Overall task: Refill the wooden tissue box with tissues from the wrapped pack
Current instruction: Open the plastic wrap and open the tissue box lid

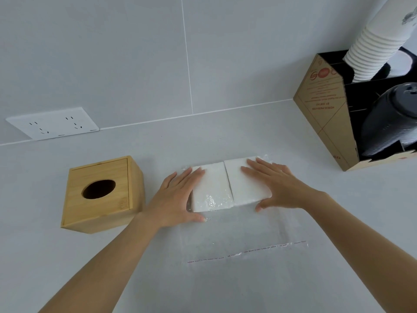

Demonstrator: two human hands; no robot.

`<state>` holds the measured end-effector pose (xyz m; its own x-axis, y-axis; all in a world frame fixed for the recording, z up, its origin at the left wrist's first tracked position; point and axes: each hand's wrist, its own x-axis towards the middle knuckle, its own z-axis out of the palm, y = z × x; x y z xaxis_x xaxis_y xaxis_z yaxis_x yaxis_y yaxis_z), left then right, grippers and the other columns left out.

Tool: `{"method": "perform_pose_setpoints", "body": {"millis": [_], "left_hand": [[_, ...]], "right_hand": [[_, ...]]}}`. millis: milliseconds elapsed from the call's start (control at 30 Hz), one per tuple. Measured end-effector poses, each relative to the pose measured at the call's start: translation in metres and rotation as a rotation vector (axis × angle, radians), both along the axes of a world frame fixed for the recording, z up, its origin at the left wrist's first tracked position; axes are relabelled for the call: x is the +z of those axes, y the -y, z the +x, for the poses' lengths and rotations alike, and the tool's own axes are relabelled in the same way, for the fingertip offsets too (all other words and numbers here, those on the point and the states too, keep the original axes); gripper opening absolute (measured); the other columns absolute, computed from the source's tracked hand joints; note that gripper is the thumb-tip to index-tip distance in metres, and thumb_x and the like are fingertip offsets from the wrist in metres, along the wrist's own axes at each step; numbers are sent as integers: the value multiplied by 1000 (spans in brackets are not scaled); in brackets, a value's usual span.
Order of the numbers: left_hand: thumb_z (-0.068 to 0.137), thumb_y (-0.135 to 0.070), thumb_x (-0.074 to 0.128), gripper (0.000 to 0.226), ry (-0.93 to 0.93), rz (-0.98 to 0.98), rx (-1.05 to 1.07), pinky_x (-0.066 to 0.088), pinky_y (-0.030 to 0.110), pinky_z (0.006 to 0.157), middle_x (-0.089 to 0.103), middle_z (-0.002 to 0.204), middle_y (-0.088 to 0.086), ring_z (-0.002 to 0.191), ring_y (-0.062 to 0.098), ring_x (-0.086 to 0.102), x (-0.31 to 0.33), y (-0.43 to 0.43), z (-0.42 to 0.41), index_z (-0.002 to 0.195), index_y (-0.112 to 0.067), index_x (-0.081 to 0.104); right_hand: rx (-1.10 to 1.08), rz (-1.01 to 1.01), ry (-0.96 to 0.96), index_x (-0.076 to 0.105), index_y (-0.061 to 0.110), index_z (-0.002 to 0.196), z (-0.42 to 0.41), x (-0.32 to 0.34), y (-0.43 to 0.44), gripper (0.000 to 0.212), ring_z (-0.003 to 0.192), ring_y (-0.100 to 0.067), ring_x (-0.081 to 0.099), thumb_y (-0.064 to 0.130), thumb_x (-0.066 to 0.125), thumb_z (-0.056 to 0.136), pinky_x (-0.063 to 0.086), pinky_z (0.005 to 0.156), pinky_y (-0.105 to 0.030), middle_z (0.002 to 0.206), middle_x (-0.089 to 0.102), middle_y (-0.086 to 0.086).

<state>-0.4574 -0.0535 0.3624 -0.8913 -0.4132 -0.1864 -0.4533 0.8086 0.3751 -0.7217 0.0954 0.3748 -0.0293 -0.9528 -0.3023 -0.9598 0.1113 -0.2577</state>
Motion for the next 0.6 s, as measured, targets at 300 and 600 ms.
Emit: {"method": "perform_pose_setpoints", "body": {"millis": [300, 600], "left_hand": [[72, -59, 64, 95, 42, 90, 50, -5, 26, 112, 4, 156, -18, 137, -7, -7, 8, -3, 7, 147, -33, 10], [75, -49, 69, 81, 236, 398, 136, 15, 24, 103, 26, 150, -17, 135, 11, 23, 54, -1, 6, 142, -38, 25]], "right_hand": [[-13, 33, 75, 9, 36, 148, 3, 8, 1, 102, 144, -8, 3, 54, 72, 69, 12, 110, -35, 158, 6, 14], [-143, 287, 334, 37, 46, 118, -1, 48, 11, 69, 107, -12, 48, 42, 78, 62, 41, 92, -33, 125, 46, 16]]}}
